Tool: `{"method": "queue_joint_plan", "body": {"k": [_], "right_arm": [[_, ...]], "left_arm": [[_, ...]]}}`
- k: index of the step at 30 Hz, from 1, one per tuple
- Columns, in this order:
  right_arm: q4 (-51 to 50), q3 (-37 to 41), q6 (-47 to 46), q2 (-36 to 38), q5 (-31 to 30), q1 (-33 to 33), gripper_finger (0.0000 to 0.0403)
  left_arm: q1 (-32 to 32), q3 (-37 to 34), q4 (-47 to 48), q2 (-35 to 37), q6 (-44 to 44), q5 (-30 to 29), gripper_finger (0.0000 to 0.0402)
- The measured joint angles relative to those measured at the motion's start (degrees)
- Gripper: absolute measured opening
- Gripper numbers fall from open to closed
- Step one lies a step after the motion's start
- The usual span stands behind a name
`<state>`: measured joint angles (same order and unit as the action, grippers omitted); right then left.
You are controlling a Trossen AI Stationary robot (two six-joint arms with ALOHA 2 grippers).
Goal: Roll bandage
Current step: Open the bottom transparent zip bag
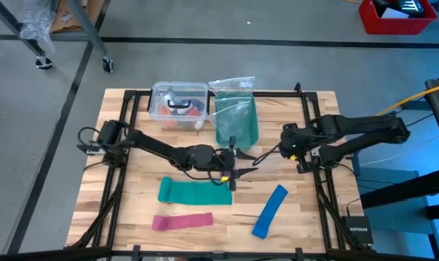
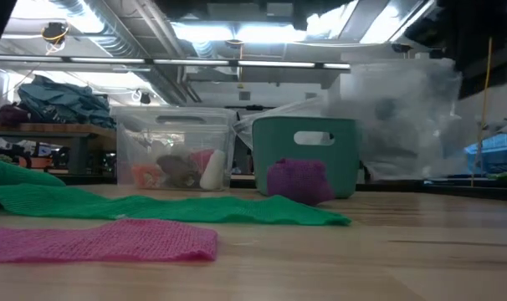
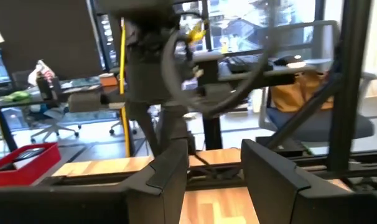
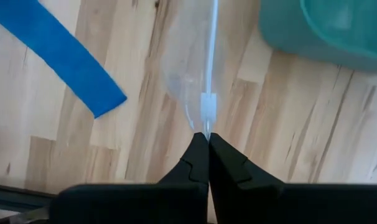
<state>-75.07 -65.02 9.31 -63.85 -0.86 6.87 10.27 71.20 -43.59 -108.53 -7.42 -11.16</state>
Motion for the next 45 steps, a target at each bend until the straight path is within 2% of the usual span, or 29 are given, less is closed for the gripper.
{"method": "queue_joint_plan", "body": {"k": [11,21,28,33,42,45], "right_arm": [[8.4,-6.8,3.4,-5.8,0.0,0.0,0.0],[15.4,-7.5,3.4,-7.6,1.2,0.0,0.0],[16.0,-7.5,3.4,-7.6,2.1,3.0,0.0001],[15.1,-7.5,2.8,-7.6,0.2,5.3,0.0001],[14.9,-7.5,2.7,-7.6,-1.0,5.5,0.0001],[15.0,-7.5,2.5,-7.6,-1.0,5.5,0.0001]], "left_arm": [[-2.0,3.3,0.7,-3.9,-0.1,0.0,0.0141],[-2.4,3.3,2.6,-3.9,-0.1,0.0,0.0141],[-3.4,3.3,3.0,-3.9,0.0,-0.2,0.0141],[-3.6,3.3,5.0,-3.9,0.1,-0.2,0.0141],[-2.7,3.3,5.8,-3.9,-0.3,-0.2,0.014],[-2.8,3.3,5.8,-3.9,-0.3,-0.2,0.0127]]}}
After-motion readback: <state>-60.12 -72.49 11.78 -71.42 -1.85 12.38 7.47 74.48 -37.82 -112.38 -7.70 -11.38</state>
